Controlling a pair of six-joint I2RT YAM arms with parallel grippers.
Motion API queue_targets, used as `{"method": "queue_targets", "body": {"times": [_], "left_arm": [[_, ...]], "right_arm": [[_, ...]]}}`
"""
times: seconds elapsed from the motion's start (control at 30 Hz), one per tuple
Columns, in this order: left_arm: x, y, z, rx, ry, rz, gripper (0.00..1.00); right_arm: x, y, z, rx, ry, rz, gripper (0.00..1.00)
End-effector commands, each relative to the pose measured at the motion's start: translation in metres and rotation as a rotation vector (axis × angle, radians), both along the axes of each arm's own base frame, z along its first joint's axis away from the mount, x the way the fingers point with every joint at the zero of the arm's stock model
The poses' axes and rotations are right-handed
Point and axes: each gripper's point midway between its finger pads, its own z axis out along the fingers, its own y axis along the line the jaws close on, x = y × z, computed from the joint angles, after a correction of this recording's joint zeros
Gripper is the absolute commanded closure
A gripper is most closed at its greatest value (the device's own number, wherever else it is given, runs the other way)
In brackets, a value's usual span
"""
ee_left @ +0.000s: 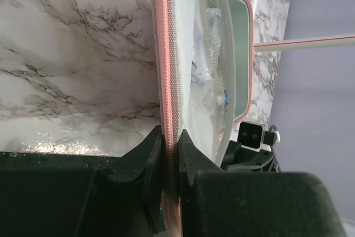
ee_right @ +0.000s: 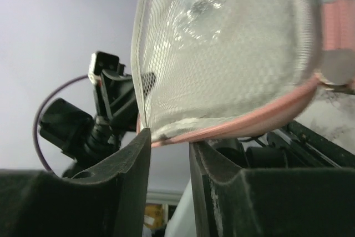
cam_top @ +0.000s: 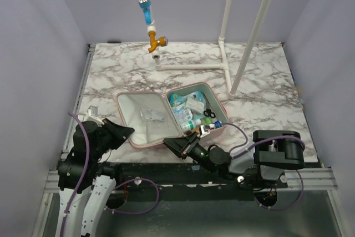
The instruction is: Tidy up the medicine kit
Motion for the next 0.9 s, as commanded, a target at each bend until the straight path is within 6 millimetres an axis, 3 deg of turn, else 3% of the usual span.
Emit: {"method": "queue_targets", "body": {"times": [0.0, 0.07, 0.33, 0.4, 0.5, 0.57, 0.67, 0.73, 0.87], "left_arm": [[0.005, 0.014, 0.014, 0.07, -0.05, 0.052, 0.93], [0.005, 0.016, 0.02, 0.082, -0.06, 0.056, 0.95], [0.003, 0.019, 0.047, 0.151, -0.096, 0.012, 0.93], [0.003, 0.019, 0.052, 0.173, -0.098, -0.002, 0.93], [0.005, 0.021, 0.058, 0.211, -0.101, -0.02, 0.94], [0.007, 0.021, 0.06, 0.238, -0.102, -0.037, 0.92], [0.011, 0.021, 0.066, 0.274, -0.108, -0.069, 0.92], [0.015, 0.018, 0.068, 0.29, -0.107, -0.098, 0.92], [0.028, 0.006, 0.07, 0.289, -0.098, -0.178, 0.96]], "right_arm": [[-0.025, -0.012, 0.064, 0.263, -0.096, 0.117, 0.61], [-0.031, -0.009, 0.059, 0.242, -0.112, 0.154, 0.56], [-0.053, 0.006, 0.027, 0.055, -0.156, 0.276, 0.5], [-0.057, 0.012, 0.022, -0.04, -0.189, 0.299, 0.49], [-0.059, 0.022, -0.004, -0.286, -0.224, 0.332, 0.46], [-0.054, 0.019, -0.016, -0.445, -0.262, 0.325, 0.44], [-0.031, -0.004, -0.019, -0.674, -0.326, 0.218, 0.4], [-0.011, -0.03, -0.02, -0.809, -0.34, 0.128, 0.35], [0.03, -0.081, -0.006, -0.977, -0.349, -0.026, 0.35]]}}
